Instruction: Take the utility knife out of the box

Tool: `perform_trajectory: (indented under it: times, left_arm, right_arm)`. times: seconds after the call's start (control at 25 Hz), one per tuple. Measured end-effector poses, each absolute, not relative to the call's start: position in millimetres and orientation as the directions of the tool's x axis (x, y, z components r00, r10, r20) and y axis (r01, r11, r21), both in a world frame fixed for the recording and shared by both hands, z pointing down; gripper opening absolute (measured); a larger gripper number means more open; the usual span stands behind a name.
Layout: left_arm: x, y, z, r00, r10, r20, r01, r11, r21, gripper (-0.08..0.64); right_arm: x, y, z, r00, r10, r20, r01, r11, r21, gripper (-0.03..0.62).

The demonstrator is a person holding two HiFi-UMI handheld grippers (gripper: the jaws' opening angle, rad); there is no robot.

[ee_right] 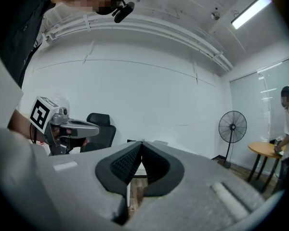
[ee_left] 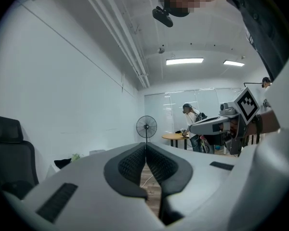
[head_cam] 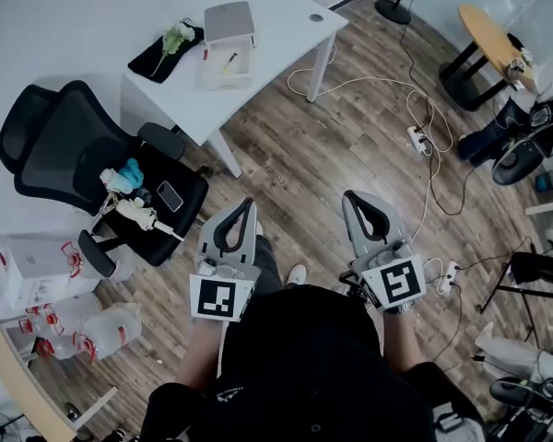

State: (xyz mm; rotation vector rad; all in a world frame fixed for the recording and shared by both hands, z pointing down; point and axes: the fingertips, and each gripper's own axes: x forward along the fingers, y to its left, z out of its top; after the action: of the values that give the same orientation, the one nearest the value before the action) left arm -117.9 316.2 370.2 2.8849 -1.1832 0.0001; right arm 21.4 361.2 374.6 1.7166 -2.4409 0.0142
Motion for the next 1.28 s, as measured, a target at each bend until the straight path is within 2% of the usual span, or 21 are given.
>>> perform_trajectory:
  times: [0.4,0.8,0.96,1.28]
  left_arm:
    - [-92.3,218.4,375.8,0.779,-0.627,0.006,-0.627,-0.778,0.049,0.006]
    - [-111.2,124.0,374.9,0.792,-0.61,0.004,-0.61,-0.791,0.05,0.006]
    - [-114.4,93.8,373.5,0.812,-0.584,-0.005,-0.584,-0.811,0.042,0.006]
    - [-121.6,53.9,377.3,0.833,-0.553,-0.018,-0.552,-0.833,0.045,0.006]
  right_arm:
    - [17.4,267.2,377.3,-0.29,-0.945,0.153,-0.952,0.301,0.051,0.005]
    - [-4.7,177.0,382.1,-0.271,-0.944,0.188,-0.953,0.29,0.086,0.005]
    - [-9.8,144.8,372.8,-0.249,-0.957,0.149,-0.96,0.264,0.091,0.005]
    - [-27.3,104.9,378.9,-0.223,-0.954,0.198,-0.963,0.248,0.109,0.005]
